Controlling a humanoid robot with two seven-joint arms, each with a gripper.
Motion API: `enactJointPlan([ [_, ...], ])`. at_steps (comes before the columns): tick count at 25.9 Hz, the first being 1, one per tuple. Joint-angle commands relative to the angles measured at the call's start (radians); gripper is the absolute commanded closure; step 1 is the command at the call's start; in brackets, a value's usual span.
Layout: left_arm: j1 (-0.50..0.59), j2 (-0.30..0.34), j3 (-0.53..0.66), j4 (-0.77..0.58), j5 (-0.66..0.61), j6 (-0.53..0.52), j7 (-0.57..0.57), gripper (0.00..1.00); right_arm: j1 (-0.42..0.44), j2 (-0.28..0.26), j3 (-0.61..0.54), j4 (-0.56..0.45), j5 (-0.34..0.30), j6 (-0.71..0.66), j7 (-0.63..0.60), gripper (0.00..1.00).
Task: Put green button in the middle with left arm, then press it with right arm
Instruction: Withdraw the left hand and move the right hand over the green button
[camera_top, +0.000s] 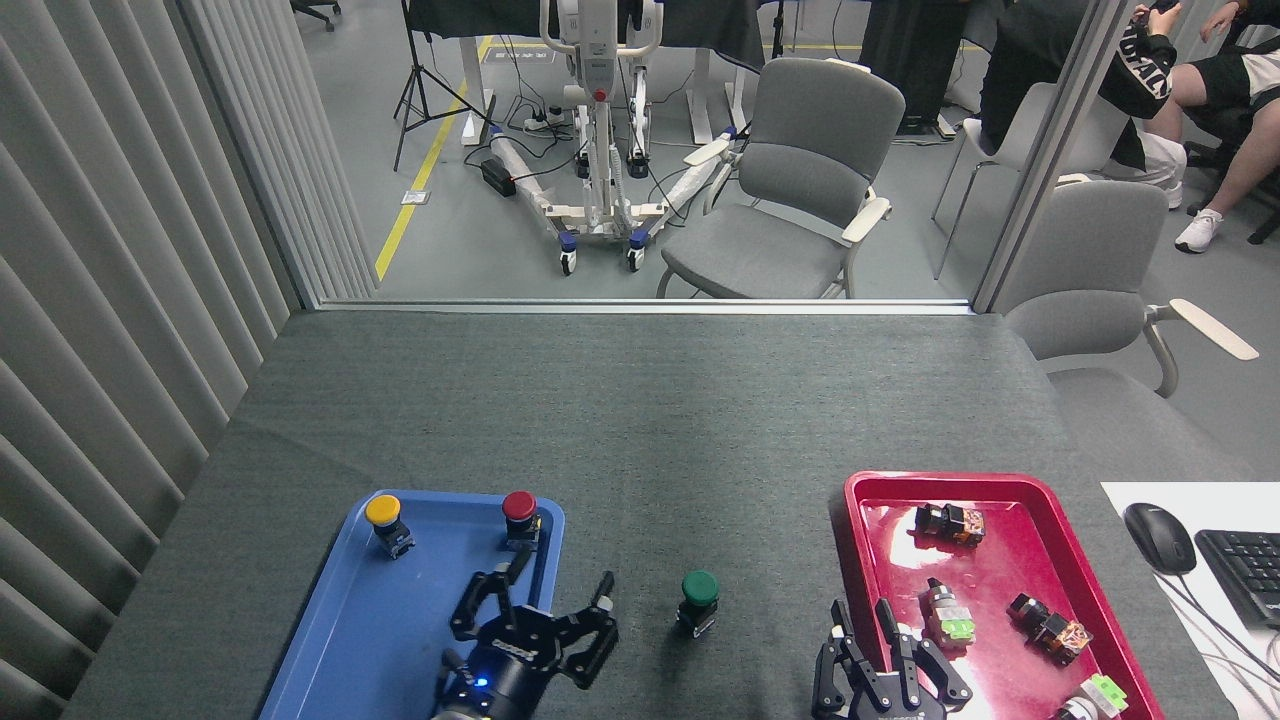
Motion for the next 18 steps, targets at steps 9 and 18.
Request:
enactJointPlan([
  [9, 0.12, 0.076, 0.224, -0.127, 0.083, 0.032, -0.123, 0.0, -0.068, 0.002, 0.086, -0.015, 0.006, -0.024, 0.007, 1.0],
  [18, 0.149, 0.084, 0.254, -0.124, 0.08, 0.035, -0.117, 0.0, -0.097, 0.014, 0.195, 0.036, 0.032, 0.024, 0.01, 1.0],
])
